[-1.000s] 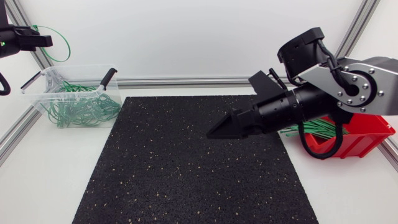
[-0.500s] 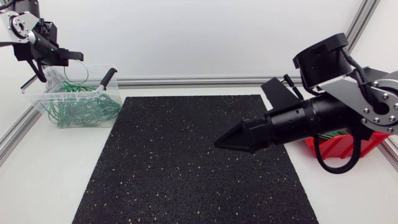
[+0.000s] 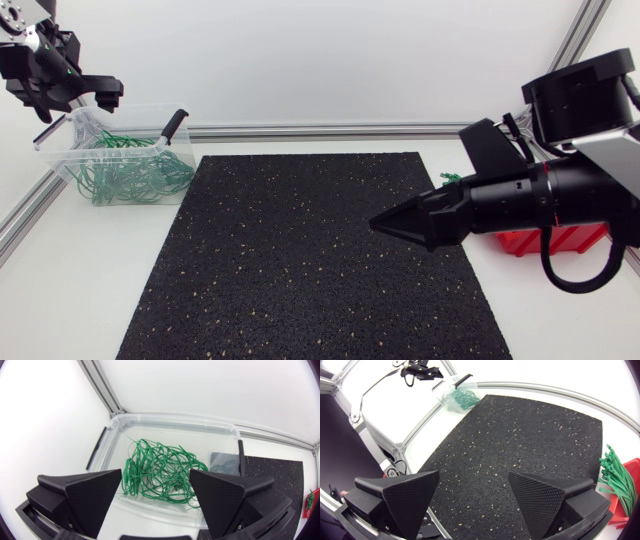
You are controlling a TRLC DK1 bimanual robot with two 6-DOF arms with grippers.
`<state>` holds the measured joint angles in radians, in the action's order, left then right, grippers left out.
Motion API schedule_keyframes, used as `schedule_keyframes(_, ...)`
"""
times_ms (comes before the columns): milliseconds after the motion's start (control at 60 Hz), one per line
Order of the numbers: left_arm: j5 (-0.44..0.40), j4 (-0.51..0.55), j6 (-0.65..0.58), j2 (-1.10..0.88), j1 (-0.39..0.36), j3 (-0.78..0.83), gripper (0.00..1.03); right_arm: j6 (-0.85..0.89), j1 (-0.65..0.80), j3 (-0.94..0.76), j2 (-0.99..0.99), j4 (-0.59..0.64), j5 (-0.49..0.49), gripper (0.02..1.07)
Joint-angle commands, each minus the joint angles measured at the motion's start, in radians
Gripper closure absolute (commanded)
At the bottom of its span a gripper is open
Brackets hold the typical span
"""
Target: Take a green cable tie from the red box, thread the tail through the head to close it, then place it in the transparent bin on the left.
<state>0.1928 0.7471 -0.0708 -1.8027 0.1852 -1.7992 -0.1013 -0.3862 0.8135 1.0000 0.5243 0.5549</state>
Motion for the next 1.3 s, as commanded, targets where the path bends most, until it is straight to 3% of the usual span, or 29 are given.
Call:
schedule_keyframes(0, 0.007, -0.041, 0.009, 0.154, -0.013, 0.115, 0.03, 0.037, 0.046, -0.03, -0.043, 0.006, -0.019, 0.06)
schedule_keyframes(267, -0.024, -0.204, 0.032, 0.47, -0.07, 0.517, 0.03, 0.127, 0.196, -0.111, -0.175, -0.001, -0.096, 0.06)
schedule_keyframes(433, -0.076, -0.39, 0.029, 0.668, -0.079, 0.764, 0.03, 0.173, 0.257, -0.18, -0.282, -0.024, -0.176, 0.06)
schedule_keyframes(833, -0.122, -0.571, 0.032, 1.03, -0.079, 1.209, 0.03, 0.234, 0.365, -0.379, -0.549, -0.157, -0.338, 0.06)
schedule_keyframes(1283, -0.132, -0.65, 0.039, 1.372, -0.128, 1.491, 0.03, 0.167, 0.376, -0.598, -0.776, -0.342, -0.447, 0.06)
